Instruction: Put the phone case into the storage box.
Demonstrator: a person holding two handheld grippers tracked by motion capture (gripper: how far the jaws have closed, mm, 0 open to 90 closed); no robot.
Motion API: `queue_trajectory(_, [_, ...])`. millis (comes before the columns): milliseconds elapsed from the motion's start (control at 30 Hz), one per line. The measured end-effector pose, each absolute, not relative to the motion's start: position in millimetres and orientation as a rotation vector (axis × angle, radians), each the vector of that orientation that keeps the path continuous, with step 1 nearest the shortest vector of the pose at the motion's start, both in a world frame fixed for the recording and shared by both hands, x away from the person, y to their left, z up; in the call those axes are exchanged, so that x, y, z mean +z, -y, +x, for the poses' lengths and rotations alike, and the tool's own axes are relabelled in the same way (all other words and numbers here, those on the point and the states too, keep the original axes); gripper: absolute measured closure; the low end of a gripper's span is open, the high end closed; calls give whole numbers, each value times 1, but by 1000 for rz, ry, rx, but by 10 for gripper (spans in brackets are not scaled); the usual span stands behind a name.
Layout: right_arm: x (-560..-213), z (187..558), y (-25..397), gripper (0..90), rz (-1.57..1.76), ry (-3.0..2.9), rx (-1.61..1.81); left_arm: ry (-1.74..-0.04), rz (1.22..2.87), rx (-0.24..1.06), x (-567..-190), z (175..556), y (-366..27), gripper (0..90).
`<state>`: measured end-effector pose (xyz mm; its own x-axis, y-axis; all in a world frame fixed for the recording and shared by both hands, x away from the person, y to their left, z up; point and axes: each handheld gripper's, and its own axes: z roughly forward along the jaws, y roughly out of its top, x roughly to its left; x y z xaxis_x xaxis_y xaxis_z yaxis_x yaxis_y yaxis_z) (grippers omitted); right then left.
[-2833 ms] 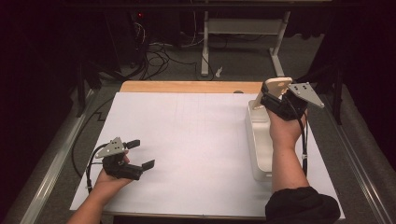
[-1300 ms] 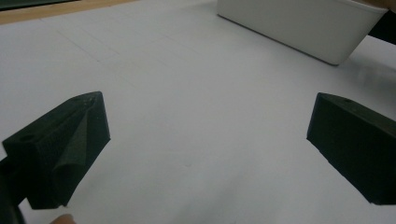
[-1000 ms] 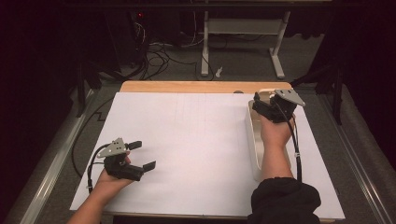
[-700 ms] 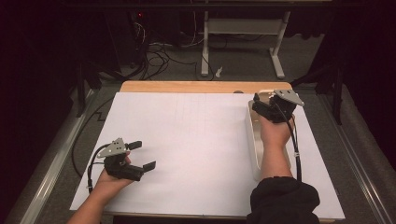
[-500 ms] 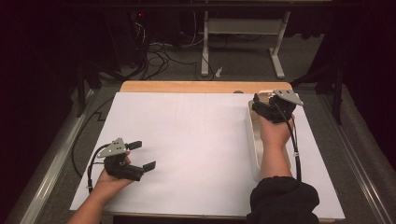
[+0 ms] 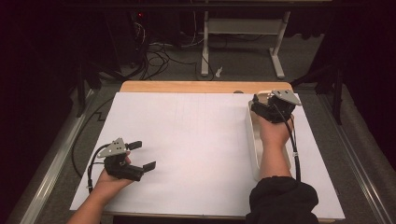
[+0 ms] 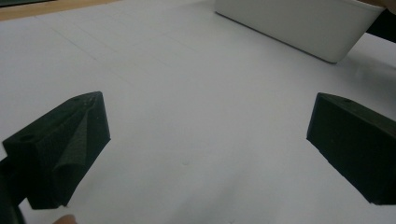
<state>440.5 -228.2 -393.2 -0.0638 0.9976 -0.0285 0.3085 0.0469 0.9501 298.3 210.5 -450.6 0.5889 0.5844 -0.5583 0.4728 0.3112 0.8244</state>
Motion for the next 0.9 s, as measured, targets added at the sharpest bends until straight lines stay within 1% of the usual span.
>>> queue_trajectory(900, [-393, 449, 227, 102, 1386, -1493, 1051, -1020, 1308, 83, -450, 299, -212, 4])
